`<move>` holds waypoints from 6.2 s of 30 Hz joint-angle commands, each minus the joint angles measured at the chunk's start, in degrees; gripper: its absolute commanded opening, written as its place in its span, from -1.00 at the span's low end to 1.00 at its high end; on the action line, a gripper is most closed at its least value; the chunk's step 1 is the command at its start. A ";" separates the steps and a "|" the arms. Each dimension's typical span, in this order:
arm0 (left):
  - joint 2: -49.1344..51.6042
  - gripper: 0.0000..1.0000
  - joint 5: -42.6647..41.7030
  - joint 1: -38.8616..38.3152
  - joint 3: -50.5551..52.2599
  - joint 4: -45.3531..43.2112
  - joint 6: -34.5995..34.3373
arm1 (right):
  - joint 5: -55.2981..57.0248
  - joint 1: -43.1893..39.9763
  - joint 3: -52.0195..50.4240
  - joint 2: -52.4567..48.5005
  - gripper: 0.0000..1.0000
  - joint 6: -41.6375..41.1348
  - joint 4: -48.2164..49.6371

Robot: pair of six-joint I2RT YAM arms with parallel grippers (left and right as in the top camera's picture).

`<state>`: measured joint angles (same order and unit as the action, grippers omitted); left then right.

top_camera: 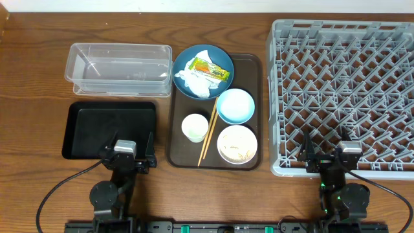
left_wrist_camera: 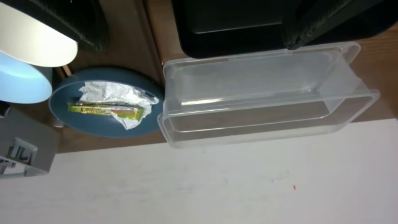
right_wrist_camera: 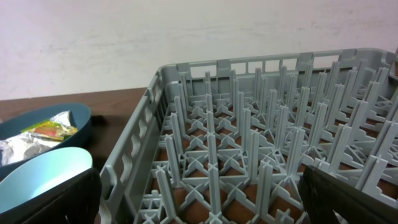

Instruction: Sort waste into correct bins and load items into the dishwasher rack

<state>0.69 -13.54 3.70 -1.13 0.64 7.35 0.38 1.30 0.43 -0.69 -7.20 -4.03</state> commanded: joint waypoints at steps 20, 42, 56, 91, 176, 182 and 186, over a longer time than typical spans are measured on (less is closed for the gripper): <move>-0.31 0.82 -0.52 0.09 0.90 2.12 0.09 | -0.26 -0.26 -0.11 0.31 0.99 -0.44 -0.22; -0.31 0.82 -0.52 0.09 0.90 2.12 0.09 | -0.26 -0.26 -0.11 0.31 0.98 -0.44 -0.22; -0.31 0.82 -0.52 0.09 0.90 2.12 0.11 | -0.26 -0.26 -0.11 0.31 0.98 -0.44 -0.22; -0.31 0.96 2.05 0.09 0.66 0.72 -4.20 | -6.51 -0.26 0.59 0.31 0.99 -2.38 2.14; 137.70 -0.20 18.69 -25.18 -108.56 36.83 -35.15 | -19.26 -0.11 79.01 -72.41 0.98 4.11 -54.93; 136.50 -0.82 15.34 -25.38 -108.63 38.56 -35.10 | -19.28 -0.11 79.01 -72.41 0.99 4.09 -54.90; 132.76 -0.88 13.99 -25.38 -108.65 39.26 -35.10 | -19.28 -0.11 79.01 -72.41 0.96 4.09 -54.93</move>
<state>136.05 3.11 -21.43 -109.60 38.98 -27.24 -18.28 1.30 78.26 -73.01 -3.25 -58.92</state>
